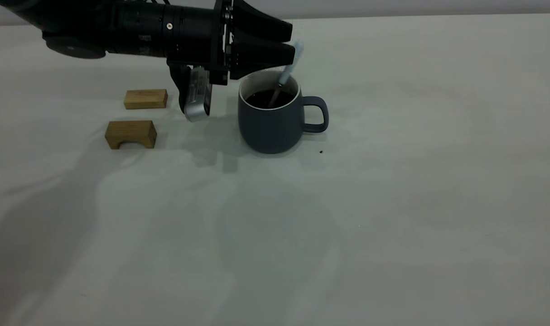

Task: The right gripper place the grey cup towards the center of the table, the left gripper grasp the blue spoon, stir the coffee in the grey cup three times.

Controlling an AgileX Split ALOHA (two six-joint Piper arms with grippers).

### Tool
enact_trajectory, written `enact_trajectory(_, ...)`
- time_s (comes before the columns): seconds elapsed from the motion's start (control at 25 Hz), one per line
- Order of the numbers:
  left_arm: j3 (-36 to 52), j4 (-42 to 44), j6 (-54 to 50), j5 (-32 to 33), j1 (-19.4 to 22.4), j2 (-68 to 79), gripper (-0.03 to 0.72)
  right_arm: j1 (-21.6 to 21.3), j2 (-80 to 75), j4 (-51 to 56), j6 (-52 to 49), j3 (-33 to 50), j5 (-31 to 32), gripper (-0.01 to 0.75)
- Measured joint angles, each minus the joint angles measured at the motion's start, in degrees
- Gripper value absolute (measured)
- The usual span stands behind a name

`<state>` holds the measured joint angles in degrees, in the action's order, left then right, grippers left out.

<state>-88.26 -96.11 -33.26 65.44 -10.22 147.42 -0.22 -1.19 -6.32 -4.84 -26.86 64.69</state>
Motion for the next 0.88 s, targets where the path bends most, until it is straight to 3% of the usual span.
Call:
enact_trajectory(0.28,0.0,-0.1,10.5,0.1,0.1,-6.2,0.529,0.0,0.0,0.0,0.0,0.0,0.0,0.511)
enact_trajectory(0.48,0.0,3.5,40.9,0.4,0.1,-11.0,0.529,0.0,0.0,0.0,0.0,0.0,0.0,0.511)
enact_trajectory(0.72,0.0,18.2,82.0,0.7,0.1,-16.1,0.513,0.0,0.0,0.0,0.0,0.0,0.0,0.511)
enact_trajectory(0.88,0.0,22.2,99.8,-1.9,0.1,-20.1,0.487,0.0,0.0,0.0,0.0,0.0,0.0,0.511)
